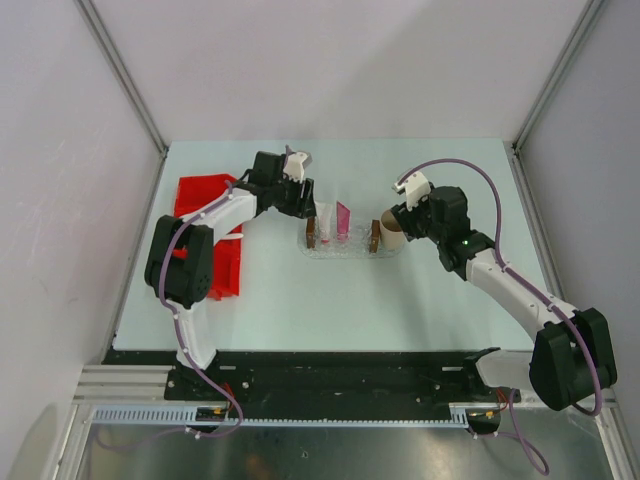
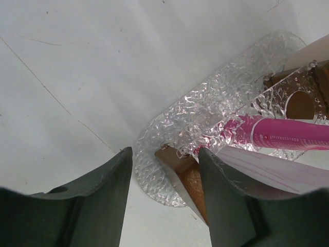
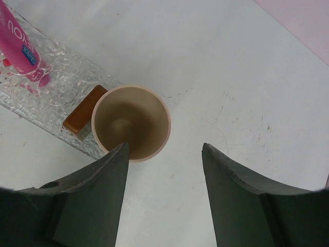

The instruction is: Prepare toiletry sets of a toothbrush and toothpaste on the tray

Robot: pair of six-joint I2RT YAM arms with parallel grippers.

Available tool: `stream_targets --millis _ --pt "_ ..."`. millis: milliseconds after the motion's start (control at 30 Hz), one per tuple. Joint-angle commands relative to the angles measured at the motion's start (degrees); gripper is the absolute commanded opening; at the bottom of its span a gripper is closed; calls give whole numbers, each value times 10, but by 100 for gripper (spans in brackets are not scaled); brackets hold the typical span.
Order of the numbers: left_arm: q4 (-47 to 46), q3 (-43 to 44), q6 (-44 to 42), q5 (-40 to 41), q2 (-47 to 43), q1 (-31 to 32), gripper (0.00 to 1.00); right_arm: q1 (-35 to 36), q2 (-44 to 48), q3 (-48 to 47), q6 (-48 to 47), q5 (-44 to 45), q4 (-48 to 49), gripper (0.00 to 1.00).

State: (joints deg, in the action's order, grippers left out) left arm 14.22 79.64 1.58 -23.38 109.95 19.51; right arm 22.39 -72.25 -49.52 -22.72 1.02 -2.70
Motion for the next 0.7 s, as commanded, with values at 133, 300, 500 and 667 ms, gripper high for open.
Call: stream_targets --millis 133,300,500,667 --pt "-12 5 32 28 -2 5 58 -5 15 5 6 -5 16 63" --pt "-12 1 31 21 -3 5 58 -7 16 5 7 -4 16 63" --pt "-11 -4 28 18 -4 6 58 -7 14 6 7 -5 14 63" --pt "-10 -9 25 18 -4 7 58 -9 11 6 7 -5 15 63"
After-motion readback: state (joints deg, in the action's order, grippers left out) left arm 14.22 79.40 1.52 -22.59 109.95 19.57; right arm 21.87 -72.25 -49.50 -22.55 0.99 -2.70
